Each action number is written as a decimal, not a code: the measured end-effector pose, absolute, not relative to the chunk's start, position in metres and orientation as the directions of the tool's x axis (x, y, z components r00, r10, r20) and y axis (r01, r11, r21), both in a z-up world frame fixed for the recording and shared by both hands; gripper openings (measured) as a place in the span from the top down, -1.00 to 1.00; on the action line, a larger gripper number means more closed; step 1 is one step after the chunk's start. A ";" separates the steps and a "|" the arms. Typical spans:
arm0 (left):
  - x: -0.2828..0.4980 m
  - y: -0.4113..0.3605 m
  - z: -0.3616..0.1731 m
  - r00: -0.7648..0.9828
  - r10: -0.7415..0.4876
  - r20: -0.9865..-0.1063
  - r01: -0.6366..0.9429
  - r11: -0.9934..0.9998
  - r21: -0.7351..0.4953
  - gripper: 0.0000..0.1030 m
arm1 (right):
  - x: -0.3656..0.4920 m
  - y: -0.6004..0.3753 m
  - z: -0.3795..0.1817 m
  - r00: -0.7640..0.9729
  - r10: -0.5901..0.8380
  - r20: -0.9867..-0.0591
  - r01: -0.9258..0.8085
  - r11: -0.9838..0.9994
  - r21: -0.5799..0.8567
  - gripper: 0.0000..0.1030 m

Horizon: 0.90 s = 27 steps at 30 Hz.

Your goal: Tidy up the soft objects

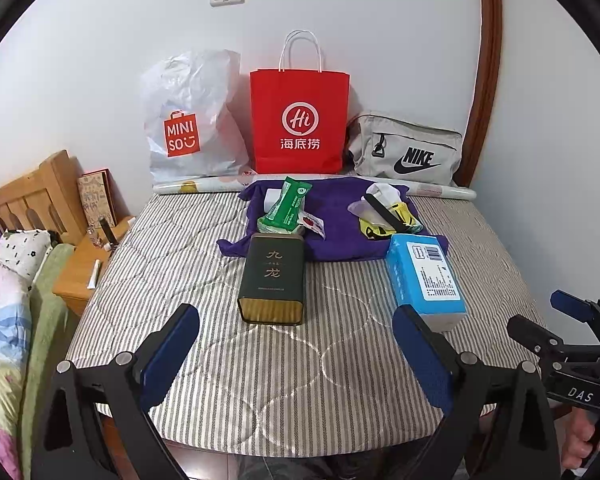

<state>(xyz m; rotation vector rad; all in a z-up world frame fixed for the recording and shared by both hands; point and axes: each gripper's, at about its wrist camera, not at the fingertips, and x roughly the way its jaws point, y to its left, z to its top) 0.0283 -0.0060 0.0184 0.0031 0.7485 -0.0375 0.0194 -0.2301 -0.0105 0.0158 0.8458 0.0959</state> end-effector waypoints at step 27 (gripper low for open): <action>0.015 -0.017 0.014 0.722 -0.037 -0.691 0.052 0.999 0.001 -0.90 | 0.005 -0.239 -0.009 0.668 0.103 -0.737 -0.063 0.995 0.082 -0.80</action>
